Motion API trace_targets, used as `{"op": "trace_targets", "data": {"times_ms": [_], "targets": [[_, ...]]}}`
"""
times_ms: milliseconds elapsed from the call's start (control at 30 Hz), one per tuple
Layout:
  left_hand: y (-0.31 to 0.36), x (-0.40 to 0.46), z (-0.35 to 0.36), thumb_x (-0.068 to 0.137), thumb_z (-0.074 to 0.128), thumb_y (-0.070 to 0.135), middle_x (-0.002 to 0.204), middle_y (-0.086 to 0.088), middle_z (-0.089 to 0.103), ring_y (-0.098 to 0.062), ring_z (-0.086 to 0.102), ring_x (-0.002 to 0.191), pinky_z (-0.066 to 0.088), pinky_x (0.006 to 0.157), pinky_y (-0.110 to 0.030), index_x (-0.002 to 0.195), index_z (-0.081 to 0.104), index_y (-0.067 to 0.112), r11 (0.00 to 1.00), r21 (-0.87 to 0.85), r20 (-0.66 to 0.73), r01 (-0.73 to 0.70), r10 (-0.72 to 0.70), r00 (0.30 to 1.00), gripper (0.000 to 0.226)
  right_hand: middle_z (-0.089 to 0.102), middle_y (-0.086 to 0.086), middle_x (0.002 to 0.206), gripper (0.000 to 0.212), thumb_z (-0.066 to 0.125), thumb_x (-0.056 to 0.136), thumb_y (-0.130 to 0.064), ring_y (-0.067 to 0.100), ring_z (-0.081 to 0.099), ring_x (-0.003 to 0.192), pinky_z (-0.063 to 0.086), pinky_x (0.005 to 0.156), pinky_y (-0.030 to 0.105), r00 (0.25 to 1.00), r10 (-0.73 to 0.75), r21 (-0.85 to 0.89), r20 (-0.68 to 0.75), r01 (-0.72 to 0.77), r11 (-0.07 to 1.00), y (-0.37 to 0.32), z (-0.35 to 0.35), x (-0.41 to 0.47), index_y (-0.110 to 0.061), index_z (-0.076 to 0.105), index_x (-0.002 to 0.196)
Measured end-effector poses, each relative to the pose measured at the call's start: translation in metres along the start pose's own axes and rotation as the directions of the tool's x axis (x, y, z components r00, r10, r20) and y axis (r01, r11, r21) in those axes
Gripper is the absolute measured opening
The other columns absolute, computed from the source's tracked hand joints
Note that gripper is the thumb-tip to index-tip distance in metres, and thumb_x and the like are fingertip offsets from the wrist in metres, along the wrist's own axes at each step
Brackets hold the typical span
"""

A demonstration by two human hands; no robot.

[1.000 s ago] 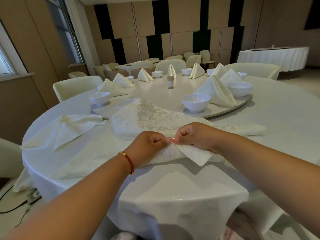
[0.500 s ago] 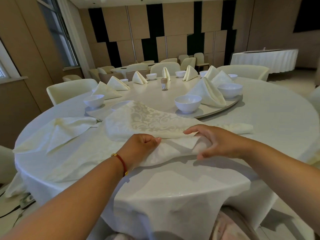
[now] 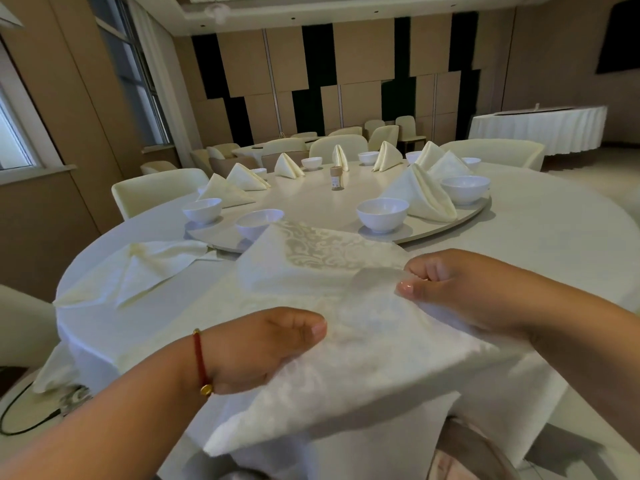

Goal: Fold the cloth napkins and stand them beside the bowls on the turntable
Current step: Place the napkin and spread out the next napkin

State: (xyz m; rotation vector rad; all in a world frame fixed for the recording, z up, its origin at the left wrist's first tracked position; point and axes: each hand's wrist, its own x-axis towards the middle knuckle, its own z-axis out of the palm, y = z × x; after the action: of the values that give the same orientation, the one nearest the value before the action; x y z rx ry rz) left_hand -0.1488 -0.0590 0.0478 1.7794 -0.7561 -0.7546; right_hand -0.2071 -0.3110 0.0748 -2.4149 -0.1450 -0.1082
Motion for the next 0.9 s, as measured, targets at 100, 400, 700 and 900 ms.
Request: {"op": "trace_targets", "data": {"times_ms": [100,400,700,900], "targets": [[0.000,-0.007,-0.002,0.092,0.054,0.026,0.086,-0.001,0.072,-0.008,0.067,0.072,0.052,0.063,-0.018,0.084,0.078,0.017,0.982,-0.186,0.005,0.030,-0.030,1.000,0.027,0.042,0.002,0.060,0.046,0.056,0.088,-0.050,0.017,0.036,0.059,0.029,0.062,0.036,0.998,-0.008,0.059,0.062,0.004,0.998,-0.007,-0.005,-0.006,-0.010,0.047,0.067],[0.010,0.004,-0.035,0.095,0.055,0.023,0.059,0.001,0.054,-0.007,0.048,0.048,0.041,0.047,-0.017,0.060,0.063,0.018,0.994,-0.035,-0.171,0.101,-0.106,0.980,0.036,0.040,-0.009,0.053,0.042,0.053,0.095,-0.039,0.010,0.037,0.050,0.027,0.054,0.026,0.997,0.081,-0.139,0.000,-0.080,0.987,-0.011,-0.008,0.041,-0.015,0.043,0.061],[-0.029,0.089,-0.083,0.092,0.060,0.027,0.057,-0.002,0.052,-0.015,0.047,0.056,0.043,0.063,-0.023,0.056,0.047,0.015,0.727,0.536,-0.538,0.429,-0.097,0.837,0.040,0.040,-0.001,0.062,0.042,0.057,0.094,-0.035,0.016,0.042,0.062,0.025,0.051,0.026,0.987,0.143,-0.385,-0.069,-0.158,0.909,0.039,0.043,0.161,-0.018,0.039,0.061],[-0.042,0.128,-0.108,0.088,0.061,0.032,0.057,-0.001,0.055,-0.018,0.053,0.059,0.045,0.062,-0.027,0.057,0.050,0.015,0.705,0.497,-0.679,0.506,-0.047,0.733,0.037,0.048,-0.001,0.072,0.024,0.056,0.094,-0.036,0.022,0.050,0.081,0.034,0.068,0.028,0.983,0.086,-0.413,-0.162,-0.147,0.899,0.051,0.048,0.209,-0.015,0.051,0.083]]}}
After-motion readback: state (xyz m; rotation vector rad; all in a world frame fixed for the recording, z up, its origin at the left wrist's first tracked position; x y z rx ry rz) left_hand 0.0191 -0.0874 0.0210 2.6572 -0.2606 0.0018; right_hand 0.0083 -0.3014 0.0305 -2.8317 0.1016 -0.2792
